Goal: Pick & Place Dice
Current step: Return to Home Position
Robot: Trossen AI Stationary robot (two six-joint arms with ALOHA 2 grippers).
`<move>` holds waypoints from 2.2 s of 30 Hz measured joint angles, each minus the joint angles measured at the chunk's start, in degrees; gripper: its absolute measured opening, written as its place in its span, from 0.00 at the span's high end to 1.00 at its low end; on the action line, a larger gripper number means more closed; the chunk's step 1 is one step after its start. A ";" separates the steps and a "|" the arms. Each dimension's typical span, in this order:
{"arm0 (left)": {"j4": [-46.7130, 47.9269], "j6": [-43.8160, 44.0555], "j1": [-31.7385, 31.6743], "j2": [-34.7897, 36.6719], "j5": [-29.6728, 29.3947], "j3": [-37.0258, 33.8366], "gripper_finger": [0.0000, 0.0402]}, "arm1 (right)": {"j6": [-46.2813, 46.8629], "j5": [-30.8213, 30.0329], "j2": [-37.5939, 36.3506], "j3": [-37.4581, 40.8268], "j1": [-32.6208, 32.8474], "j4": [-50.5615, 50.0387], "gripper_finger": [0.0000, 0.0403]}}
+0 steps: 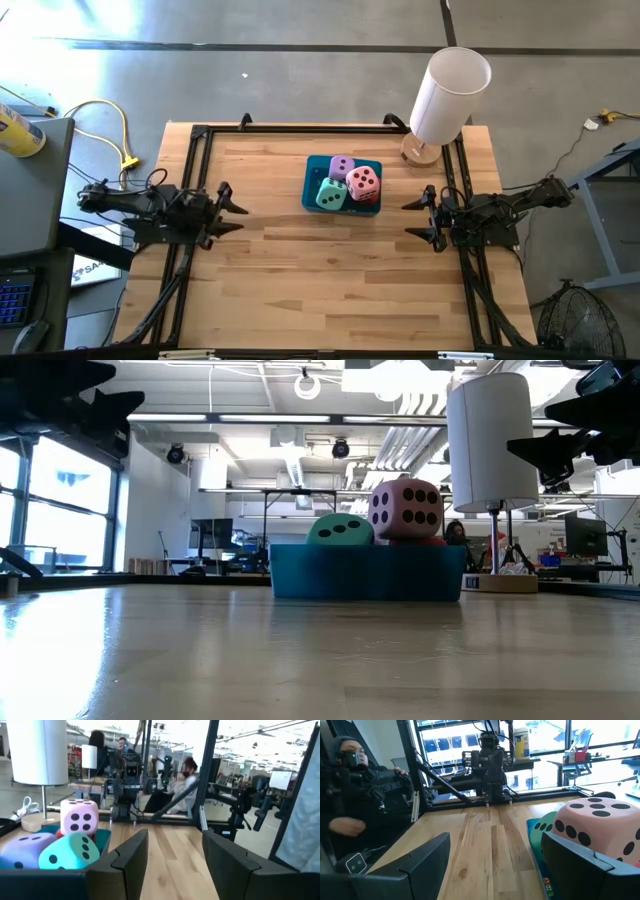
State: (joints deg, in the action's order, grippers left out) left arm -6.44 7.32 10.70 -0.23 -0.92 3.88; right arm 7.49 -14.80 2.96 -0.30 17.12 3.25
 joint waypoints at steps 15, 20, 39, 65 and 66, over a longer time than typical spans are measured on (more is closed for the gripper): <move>-2.47 0.02 -0.05 0.03 -0.26 0.00 0.55 | 0.00 0.01 0.00 0.00 0.00 0.01 0.24; -2.62 0.01 -0.05 0.03 -0.25 0.00 0.55 | 0.00 0.01 0.00 0.00 0.01 0.03 0.24; -2.62 -0.01 -0.05 0.03 -0.25 0.02 0.55 | 0.00 -0.01 0.00 0.00 0.02 0.01 0.24; -2.62 -0.03 -0.05 0.03 -0.21 0.07 0.55 | 0.00 -0.01 0.00 0.00 0.00 0.01 0.24; -2.62 -0.03 -0.05 0.03 -0.21 0.07 0.55 | 0.00 -0.01 0.00 0.00 0.02 0.01 0.24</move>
State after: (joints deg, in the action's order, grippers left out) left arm -9.06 7.29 10.66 -0.21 -1.13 3.95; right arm 7.49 -14.81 2.96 -0.30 17.14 3.27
